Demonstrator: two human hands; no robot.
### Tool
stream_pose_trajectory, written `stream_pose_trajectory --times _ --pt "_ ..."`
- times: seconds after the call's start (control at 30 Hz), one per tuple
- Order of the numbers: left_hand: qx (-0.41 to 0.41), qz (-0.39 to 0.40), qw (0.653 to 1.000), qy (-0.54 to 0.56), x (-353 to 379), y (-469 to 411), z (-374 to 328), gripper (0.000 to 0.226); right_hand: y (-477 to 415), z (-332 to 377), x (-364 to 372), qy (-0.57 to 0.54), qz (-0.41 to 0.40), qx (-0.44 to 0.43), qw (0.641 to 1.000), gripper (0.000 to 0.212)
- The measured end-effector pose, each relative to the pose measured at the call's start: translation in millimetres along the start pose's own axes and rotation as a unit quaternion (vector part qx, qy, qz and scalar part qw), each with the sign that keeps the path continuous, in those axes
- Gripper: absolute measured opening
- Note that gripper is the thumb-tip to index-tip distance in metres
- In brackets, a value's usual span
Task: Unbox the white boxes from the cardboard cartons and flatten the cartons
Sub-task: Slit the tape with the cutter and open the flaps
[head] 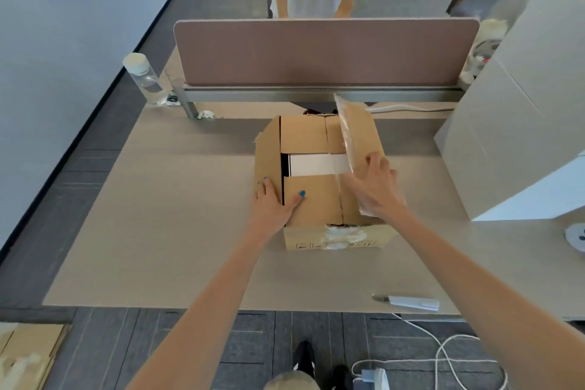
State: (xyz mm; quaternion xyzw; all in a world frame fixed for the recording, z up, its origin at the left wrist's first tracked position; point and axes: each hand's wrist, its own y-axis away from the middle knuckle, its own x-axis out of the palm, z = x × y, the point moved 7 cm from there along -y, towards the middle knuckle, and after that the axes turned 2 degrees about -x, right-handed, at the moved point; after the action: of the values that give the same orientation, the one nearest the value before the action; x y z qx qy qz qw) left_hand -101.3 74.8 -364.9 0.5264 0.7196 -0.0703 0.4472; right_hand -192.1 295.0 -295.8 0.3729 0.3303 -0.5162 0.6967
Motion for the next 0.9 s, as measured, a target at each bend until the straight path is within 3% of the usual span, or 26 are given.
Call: stream_pose_trajectory --times 0.07,0.13,0.27,0.33,0.43,0.57,0.73,0.9 --pt "0.003 -0.004 0.999 0.041 1 -1 1 0.106 3 0 -18 -0.114 0.009 -0.001 0.993 0.056" --pt "0.002 -0.008 0.998 0.061 2 -2 4 0.102 5 -3 -39 -0.133 0.0 0.009 0.991 0.049" --pt "-0.002 -0.018 0.998 0.067 5 -4 6 0.09 14 13 -73 0.074 -0.089 -0.08 0.99 0.033" --pt "-0.001 -0.021 0.997 0.071 6 -5 6 0.087 18 35 -79 0.24 -0.158 -0.148 0.947 0.034" --pt "0.017 -0.032 0.995 0.089 3 -4 3 0.073 10 41 -72 0.426 -0.131 -0.103 0.889 0.033" --pt "0.014 -0.043 0.996 0.081 3 -5 3 0.065 6 21 -57 0.516 -0.083 -0.071 0.85 0.043" --pt "0.029 -0.06 0.992 0.103 2 -6 4 0.055 9 -25 -27 0.456 0.0 -0.024 0.89 0.057" --pt "0.047 -0.071 0.984 0.156 4 -3 0 0.041 6 -64 1 0.228 0.03 0.013 0.973 0.063"
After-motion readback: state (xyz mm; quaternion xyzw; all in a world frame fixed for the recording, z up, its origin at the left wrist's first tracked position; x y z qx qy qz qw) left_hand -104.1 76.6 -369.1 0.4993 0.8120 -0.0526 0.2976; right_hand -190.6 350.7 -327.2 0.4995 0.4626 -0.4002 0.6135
